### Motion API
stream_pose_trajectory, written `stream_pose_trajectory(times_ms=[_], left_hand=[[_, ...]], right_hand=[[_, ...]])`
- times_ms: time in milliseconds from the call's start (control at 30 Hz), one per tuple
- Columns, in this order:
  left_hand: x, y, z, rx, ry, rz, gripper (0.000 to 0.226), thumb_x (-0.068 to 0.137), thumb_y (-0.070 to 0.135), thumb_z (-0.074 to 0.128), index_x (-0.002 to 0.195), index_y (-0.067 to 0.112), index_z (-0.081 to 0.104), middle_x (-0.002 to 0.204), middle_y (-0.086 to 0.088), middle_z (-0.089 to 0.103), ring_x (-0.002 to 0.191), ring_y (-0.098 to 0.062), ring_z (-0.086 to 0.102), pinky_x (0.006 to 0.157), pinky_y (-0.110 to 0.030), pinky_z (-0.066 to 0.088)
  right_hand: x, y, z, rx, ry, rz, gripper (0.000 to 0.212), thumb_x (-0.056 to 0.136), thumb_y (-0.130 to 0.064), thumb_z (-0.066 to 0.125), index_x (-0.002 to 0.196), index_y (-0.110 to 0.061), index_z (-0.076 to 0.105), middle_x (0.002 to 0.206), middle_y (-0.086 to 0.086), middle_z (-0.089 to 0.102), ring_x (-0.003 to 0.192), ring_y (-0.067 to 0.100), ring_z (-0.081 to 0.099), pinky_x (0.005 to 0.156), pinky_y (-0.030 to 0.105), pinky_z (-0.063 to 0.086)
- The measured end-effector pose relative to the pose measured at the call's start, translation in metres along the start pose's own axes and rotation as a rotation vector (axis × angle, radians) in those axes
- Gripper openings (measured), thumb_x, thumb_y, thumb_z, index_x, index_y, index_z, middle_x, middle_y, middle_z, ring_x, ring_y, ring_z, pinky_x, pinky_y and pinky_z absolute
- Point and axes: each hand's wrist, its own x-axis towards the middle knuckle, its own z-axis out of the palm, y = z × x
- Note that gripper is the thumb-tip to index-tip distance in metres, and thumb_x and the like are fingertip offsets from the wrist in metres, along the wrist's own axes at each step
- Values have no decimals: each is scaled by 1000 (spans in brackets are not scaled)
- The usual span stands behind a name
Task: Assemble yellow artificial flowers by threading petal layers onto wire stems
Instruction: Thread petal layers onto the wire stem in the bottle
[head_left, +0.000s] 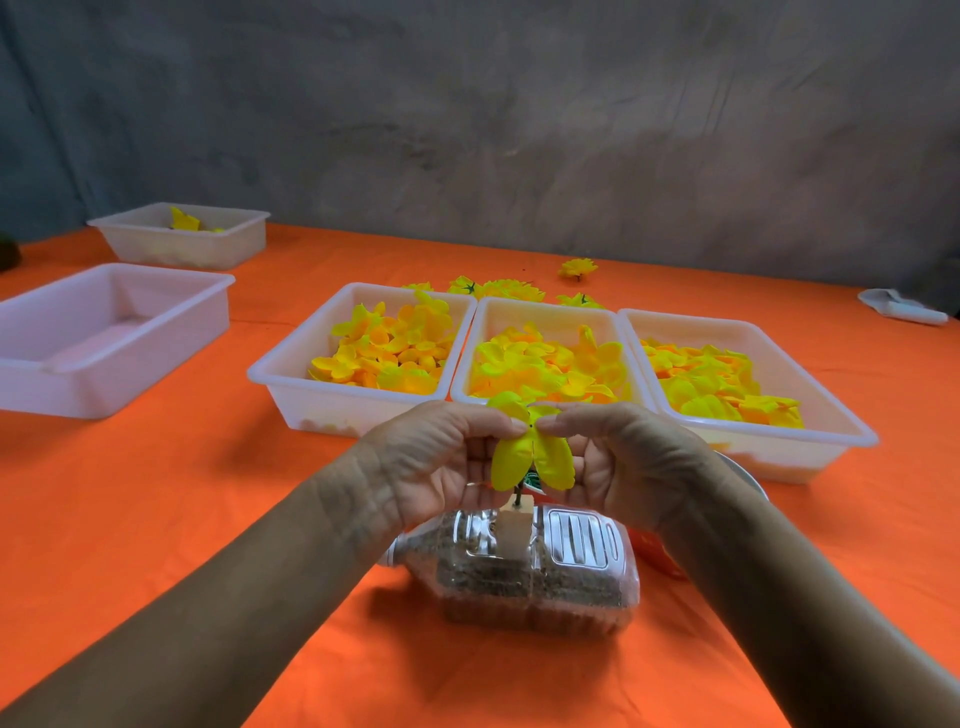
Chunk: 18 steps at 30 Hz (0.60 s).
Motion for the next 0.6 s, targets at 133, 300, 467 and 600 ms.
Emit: stream_pose_trajectory(times_ms=[133, 300, 467, 600], left_hand=[[-2, 3, 5, 28, -18, -11, 44, 90, 14, 51, 55, 22, 75, 57, 3, 68, 52, -8, 66, 47, -18, 50], [-8, 5, 8, 26, 2, -7, 42, 90, 12, 50, 57, 15, 75, 56, 2, 67, 50, -8, 65, 46, -18, 50], [-13, 10, 19, 1, 62, -22, 21, 95, 9, 43, 77, 7, 54, 47, -1, 61, 40, -10, 58, 40, -17, 47], [-14, 12, 23, 3, 87, -29, 23, 96, 11, 41, 76, 7, 51, 45, -2, 56, 36, -11, 54, 39, -16, 46]], right_hand=[[4, 2, 1, 48, 15, 16, 22, 76, -2, 56, 97, -7, 56, 65, 10, 67, 47, 18, 61, 49, 24, 50], [5, 4, 1, 50, 22, -1, 16, 79, -1, 54, 94, -7, 57, 66, 12, 67, 47, 19, 61, 52, 26, 51], [7, 5, 5, 74, 41, -19, 19, 81, 1, 49, 98, -5, 53, 56, 10, 63, 36, 17, 56, 43, 22, 49], [9, 5, 6, 56, 56, -41, 16, 81, 1, 48, 94, -5, 53, 55, 9, 61, 35, 16, 55, 42, 22, 48]])
